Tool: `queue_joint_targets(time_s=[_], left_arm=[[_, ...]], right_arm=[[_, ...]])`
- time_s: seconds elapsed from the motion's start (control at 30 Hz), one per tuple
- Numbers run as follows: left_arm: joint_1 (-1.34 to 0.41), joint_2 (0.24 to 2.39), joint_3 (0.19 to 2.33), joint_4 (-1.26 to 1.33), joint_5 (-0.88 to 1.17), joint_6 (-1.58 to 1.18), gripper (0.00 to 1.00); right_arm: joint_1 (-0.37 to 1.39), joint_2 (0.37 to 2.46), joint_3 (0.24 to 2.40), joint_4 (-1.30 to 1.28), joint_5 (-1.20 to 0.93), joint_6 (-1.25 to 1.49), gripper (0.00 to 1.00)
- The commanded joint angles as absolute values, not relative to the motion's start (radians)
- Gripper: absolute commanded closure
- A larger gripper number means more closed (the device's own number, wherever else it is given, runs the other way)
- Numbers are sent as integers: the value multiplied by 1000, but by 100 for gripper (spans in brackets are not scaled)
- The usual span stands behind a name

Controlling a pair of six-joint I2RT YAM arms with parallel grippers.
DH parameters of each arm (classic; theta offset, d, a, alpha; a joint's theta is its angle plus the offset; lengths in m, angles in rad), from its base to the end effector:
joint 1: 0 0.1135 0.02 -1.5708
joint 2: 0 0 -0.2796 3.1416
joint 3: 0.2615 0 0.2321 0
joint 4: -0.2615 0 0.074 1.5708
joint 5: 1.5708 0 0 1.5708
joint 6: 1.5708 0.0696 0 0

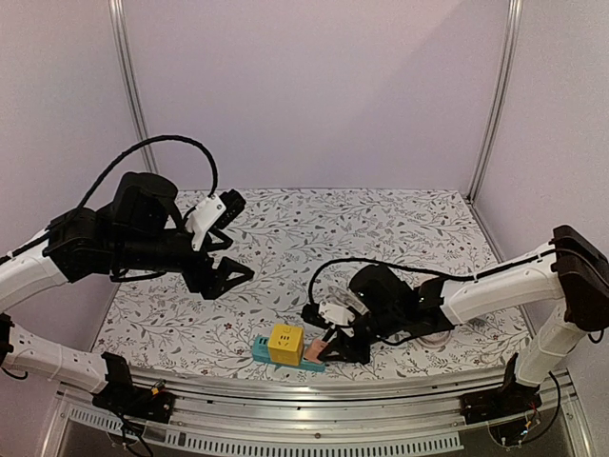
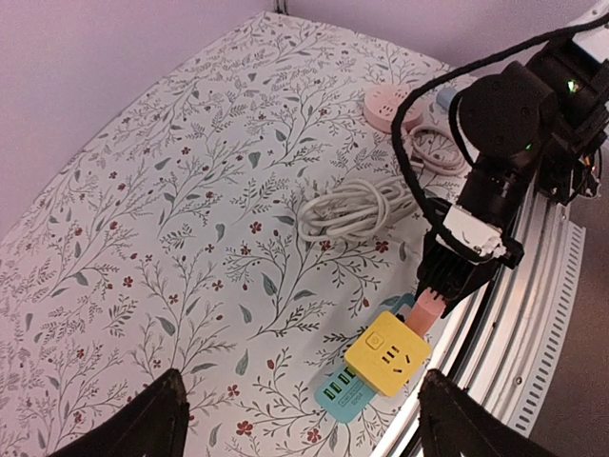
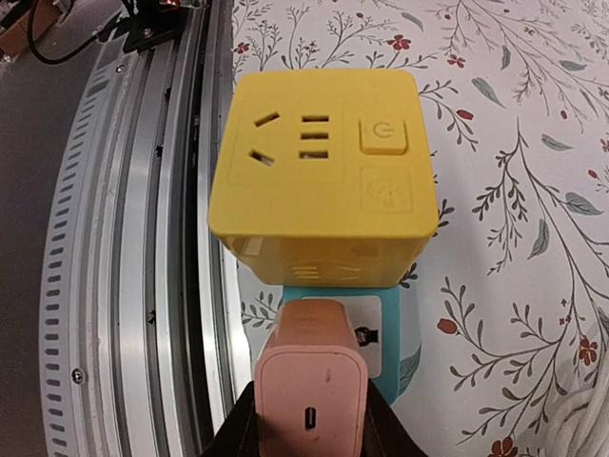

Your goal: Insert the plug

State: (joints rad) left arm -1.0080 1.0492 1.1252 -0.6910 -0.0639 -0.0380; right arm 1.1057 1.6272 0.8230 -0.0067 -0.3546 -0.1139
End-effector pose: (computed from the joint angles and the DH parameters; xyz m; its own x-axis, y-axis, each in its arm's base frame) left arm 0.1195 -0.1810 0.3500 -0.3386 0.4657 -0.8176 0.8039 0.5947 0.0058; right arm 0.1266 0.3062 0.1718 -0.2156 -0.6672 -0.7130 -0.9763 0.1319 0.1718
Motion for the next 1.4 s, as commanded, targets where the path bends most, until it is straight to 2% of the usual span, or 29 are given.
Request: queue_joint_targets(time_s=[0.0, 0.43, 1.37], left_arm=[[-1019, 1053, 1134, -674, -70, -44, 17], [-1019, 1005, 1088, -669, -80, -40, 17], [-1019, 910, 1010, -665, -104, -51, 18]], right_arm=[[1106, 1656, 858, -43, -360, -123, 89], [1112, 1714, 1006, -225, -309, -148, 100], [1168, 1922, 1275, -587, -187, -202, 100]])
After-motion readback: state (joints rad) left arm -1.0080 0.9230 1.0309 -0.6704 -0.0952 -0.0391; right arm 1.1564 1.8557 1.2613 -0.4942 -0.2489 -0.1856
